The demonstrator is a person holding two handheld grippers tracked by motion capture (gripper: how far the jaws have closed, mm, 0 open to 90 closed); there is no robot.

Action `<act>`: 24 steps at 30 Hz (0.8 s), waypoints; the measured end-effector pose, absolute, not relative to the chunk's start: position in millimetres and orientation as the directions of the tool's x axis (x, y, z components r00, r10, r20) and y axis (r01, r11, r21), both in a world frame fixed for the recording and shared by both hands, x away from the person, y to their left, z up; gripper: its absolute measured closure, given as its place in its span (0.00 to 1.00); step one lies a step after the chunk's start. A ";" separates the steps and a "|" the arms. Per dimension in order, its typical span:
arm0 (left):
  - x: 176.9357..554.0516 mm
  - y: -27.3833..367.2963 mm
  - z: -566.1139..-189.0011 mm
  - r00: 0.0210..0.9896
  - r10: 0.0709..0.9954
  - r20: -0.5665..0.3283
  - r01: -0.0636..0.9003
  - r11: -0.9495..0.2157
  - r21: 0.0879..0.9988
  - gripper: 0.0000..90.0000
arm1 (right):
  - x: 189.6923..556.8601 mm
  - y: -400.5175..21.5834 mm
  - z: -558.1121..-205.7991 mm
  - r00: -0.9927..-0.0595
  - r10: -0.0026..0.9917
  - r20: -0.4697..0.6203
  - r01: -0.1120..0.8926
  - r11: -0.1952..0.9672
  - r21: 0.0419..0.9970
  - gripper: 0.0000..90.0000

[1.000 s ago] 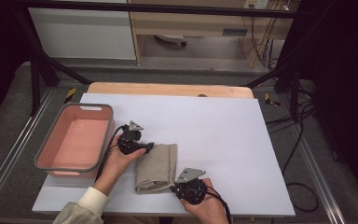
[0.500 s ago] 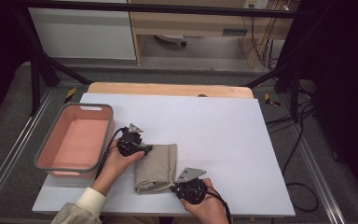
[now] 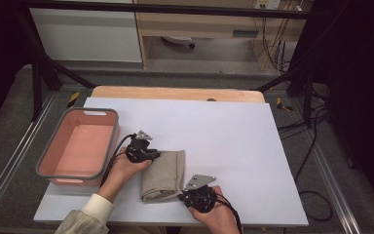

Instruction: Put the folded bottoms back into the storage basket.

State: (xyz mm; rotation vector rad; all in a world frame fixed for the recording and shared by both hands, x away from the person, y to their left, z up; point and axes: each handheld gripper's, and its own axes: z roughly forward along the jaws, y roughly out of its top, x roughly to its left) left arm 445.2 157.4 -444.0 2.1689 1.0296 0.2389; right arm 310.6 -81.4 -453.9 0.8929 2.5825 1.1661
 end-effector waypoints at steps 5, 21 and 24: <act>443.8 156.4 -443.1 0.675 0.730 -0.110 0.590 -0.444 0.675 0.92 | 311.2 -81.5 -453.6 -0.808 0.583 0.089 0.452 0.515 0.728 0.94; 441.8 155.7 -419.2 0.698 0.707 -0.110 0.560 -0.444 0.699 0.97 | 308.6 -80.4 -436.8 -0.828 0.559 0.035 0.383 0.519 0.764 0.95; 443.9 153.4 -411.8 0.700 0.705 -0.114 0.556 -0.438 0.707 0.97 | 309.5 -81.2 -433.2 -0.827 0.562 0.031 0.378 0.513 0.770 0.95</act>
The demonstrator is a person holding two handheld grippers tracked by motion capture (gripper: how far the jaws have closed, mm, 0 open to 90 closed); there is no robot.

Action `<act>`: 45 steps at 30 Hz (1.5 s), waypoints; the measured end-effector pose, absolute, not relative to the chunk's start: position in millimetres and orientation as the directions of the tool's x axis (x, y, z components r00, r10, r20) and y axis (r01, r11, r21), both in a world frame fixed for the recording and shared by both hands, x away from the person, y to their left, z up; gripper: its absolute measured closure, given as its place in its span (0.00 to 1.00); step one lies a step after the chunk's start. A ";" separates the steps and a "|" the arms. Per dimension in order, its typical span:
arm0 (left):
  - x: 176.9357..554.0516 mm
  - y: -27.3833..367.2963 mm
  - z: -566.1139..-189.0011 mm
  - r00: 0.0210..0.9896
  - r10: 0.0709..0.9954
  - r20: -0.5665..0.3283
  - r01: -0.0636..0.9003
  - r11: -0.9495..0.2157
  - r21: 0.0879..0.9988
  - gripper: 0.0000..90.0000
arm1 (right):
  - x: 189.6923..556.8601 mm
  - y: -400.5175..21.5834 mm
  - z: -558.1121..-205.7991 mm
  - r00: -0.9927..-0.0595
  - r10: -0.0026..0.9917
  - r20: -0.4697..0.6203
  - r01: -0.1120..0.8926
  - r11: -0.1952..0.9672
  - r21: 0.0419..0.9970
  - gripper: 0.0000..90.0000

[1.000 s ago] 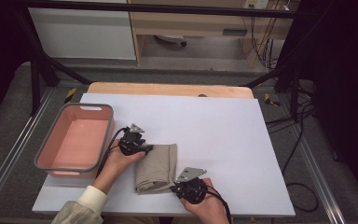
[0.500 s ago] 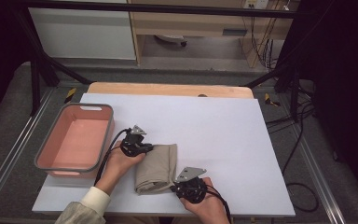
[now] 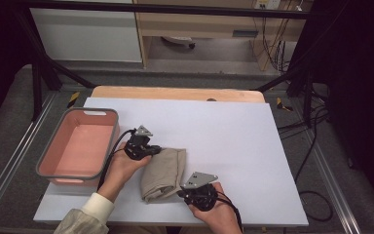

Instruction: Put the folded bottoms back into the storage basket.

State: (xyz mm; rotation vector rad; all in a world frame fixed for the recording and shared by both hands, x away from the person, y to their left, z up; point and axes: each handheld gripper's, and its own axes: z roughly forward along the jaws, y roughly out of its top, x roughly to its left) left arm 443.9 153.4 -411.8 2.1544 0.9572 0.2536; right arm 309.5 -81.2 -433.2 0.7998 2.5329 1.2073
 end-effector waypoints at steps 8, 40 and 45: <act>454.7 146.0 -397.6 0.697 0.708 -0.110 0.556 -0.438 0.706 0.97 | 321.9 -87.4 -422.4 -0.818 0.573 0.056 0.395 0.487 0.779 0.95; 458.8 162.7 -323.1 0.699 0.715 0.004 0.482 -0.475 0.736 0.97 | 345.2 -64.0 -373.7 -0.856 0.507 0.103 0.357 0.434 0.827 0.95; 459.5 168.5 -318.0 0.693 0.720 0.010 0.485 -0.477 0.733 0.97 | 347.1 -59.8 -371.0 -0.857 0.503 0.113 0.360 0.427 0.830 0.95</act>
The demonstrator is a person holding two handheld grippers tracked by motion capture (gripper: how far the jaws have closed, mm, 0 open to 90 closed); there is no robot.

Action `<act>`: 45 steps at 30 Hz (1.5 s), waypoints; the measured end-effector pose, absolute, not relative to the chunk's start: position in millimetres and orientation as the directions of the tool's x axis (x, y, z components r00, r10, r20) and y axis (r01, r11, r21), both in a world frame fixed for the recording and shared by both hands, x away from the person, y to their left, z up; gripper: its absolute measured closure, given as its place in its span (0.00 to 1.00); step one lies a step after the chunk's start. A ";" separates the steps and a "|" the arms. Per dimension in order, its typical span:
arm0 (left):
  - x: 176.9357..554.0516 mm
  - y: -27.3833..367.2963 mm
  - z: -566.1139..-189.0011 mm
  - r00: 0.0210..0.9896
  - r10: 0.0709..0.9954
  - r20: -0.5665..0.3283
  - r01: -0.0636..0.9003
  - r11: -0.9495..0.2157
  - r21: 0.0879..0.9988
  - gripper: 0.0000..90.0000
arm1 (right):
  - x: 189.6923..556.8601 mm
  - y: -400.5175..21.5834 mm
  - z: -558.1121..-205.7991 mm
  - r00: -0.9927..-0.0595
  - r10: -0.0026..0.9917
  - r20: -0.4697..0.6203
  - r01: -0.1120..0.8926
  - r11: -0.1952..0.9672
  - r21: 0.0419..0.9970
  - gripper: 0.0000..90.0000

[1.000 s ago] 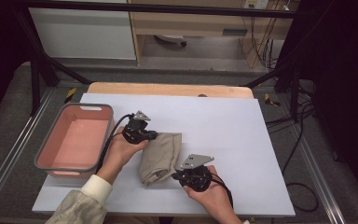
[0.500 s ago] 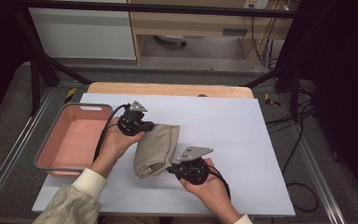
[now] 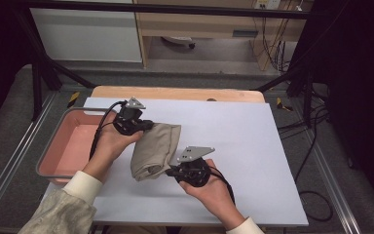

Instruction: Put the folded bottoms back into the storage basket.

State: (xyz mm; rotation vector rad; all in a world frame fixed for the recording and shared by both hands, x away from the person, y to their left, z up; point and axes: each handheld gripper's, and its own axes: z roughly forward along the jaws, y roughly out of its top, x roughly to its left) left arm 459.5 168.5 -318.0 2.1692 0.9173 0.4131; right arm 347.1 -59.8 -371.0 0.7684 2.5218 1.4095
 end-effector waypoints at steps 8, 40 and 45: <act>460.1 178.2 -312.6 0.688 0.725 0.013 0.486 -0.475 0.733 0.97 | 349.6 -52.6 -365.3 -0.863 0.493 0.111 0.351 0.426 0.834 0.95; 461.6 224.7 -291.7 0.635 0.773 0.005 0.502 -0.418 0.757 0.97 | 367.1 -12.1 -341.6 -0.887 0.448 0.111 0.321 0.427 0.846 0.95; 462.0 230.3 -288.0 0.629 0.778 0.003 0.504 -0.411 0.760 0.97 | 370.2 -5.5 -339.7 -0.891 0.438 0.115 0.317 0.424 0.848 0.95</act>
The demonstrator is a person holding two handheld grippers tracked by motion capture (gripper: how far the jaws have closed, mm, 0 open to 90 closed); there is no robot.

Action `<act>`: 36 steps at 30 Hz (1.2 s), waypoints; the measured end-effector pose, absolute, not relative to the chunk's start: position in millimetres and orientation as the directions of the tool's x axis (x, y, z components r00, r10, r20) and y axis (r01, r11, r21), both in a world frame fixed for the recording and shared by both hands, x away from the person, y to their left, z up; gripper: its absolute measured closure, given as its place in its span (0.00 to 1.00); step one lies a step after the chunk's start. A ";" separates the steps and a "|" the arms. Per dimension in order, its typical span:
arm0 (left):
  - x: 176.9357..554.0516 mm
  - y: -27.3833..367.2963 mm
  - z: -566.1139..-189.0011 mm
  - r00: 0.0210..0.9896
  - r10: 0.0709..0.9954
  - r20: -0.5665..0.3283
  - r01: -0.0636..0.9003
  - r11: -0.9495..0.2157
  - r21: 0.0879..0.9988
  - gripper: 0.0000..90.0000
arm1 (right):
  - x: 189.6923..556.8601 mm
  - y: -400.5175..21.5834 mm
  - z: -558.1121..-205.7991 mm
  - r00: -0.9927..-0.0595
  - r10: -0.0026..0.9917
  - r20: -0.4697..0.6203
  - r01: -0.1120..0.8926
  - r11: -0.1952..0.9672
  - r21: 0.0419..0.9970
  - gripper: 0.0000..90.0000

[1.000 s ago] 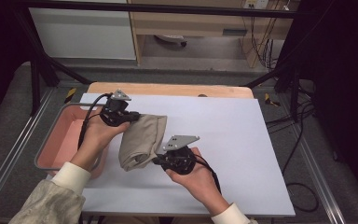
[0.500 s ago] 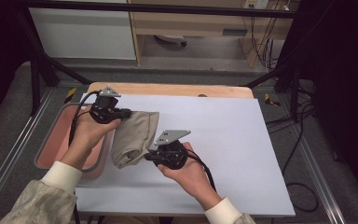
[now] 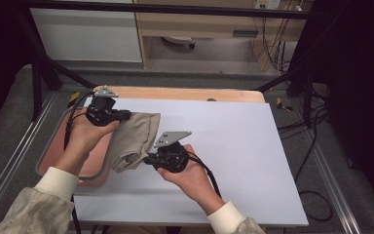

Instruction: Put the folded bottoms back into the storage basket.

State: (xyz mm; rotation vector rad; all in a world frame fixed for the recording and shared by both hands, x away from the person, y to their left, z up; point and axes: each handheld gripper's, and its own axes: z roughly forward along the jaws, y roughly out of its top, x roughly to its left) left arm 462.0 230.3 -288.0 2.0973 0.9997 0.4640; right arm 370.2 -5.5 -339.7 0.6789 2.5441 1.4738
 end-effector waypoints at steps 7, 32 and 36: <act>462.8 241.1 -282.6 0.619 0.785 0.011 0.503 -0.407 0.763 0.97 | 374.9 5.7 -335.8 -0.898 0.425 0.116 0.306 0.415 0.857 0.95; 462.3 276.4 -273.3 0.579 0.815 -0.006 0.516 -0.361 0.777 0.97 | 386.5 38.0 -323.6 -0.917 0.385 0.108 0.276 0.415 0.867 0.95; 462.7 281.6 -272.2 0.571 0.821 -0.004 0.516 -0.355 0.780 0.97 | 388.3 43.4 -323.2 -0.918 0.381 0.109 0.275 0.415 0.867 0.95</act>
